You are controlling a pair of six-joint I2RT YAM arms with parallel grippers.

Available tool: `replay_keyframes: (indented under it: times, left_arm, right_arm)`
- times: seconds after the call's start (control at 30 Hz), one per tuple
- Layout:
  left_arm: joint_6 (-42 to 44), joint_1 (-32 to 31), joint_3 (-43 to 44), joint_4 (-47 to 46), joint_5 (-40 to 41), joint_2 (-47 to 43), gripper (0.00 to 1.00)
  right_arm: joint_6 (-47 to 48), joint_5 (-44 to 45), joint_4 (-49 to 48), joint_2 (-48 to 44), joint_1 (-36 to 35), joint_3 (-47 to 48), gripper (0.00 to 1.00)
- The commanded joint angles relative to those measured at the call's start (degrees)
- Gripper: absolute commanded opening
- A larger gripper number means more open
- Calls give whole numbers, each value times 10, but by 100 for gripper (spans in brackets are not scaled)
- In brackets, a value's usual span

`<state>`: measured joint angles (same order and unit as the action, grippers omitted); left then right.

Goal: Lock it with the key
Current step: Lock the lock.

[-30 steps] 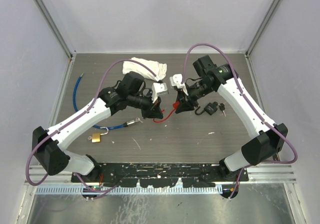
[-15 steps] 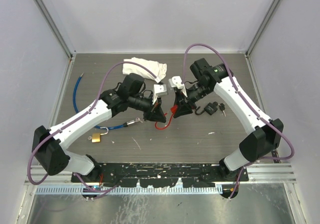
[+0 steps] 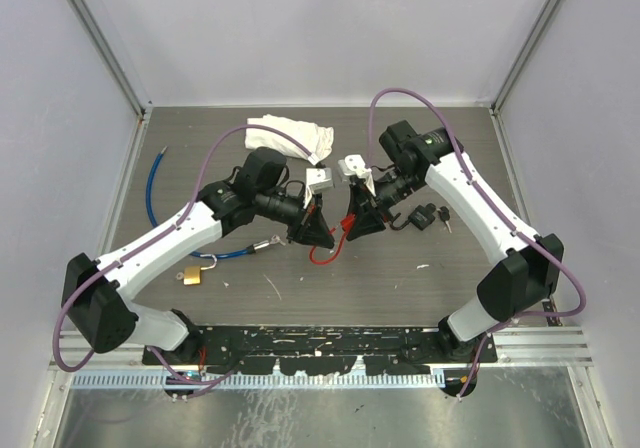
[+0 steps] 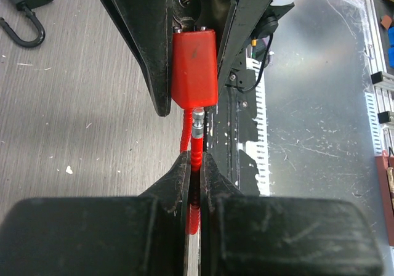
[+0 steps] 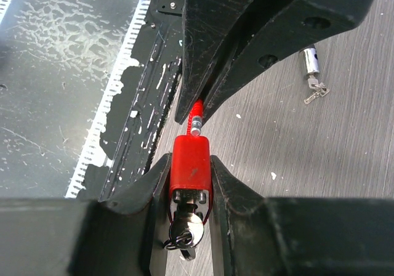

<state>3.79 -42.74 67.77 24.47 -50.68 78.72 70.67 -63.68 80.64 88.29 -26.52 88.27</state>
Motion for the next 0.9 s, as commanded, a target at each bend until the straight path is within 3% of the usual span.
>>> replay_keyframes:
  times: [0.0, 0.87]
  left_arm:
    - [-5, -2, 7, -59, -24, -14, 0]
    - [20, -2, 26, 6, -49, -2, 0]
  right_arm:
    - [24, -70, 9, 2, -7, 11, 1]
    - [39, -90, 29, 10, -6, 25, 1]
